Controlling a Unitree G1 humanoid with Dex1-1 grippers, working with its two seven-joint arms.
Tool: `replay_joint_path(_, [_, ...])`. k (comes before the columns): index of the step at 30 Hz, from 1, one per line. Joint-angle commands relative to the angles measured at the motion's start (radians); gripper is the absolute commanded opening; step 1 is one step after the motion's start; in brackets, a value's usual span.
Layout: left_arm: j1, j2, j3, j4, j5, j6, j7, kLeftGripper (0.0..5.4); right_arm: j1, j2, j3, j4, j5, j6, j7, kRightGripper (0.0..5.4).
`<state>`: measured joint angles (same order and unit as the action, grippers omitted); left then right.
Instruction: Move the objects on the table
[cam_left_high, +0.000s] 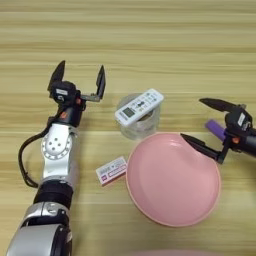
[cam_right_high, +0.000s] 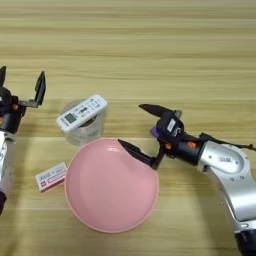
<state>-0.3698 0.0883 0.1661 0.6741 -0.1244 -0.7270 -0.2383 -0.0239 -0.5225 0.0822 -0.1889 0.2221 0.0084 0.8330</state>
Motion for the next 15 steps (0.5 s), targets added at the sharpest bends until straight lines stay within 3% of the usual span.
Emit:
replay_joint_path(1, [-0.021, -0.005, 0.005, 0.043, 0.007, -0.026, 0.028, 5.38, 0.003, 0.0, 0.032, 0.04, -0.064, -0.025, -0.023, 5.4])
replay_joint_path(15, [-0.055, -0.003, 0.012, 0.149, 0.0, -0.107, 0.046, 5.38, -0.049, 0.0, 0.15, 0.222, -0.372, -0.144, -0.17, 5.4])
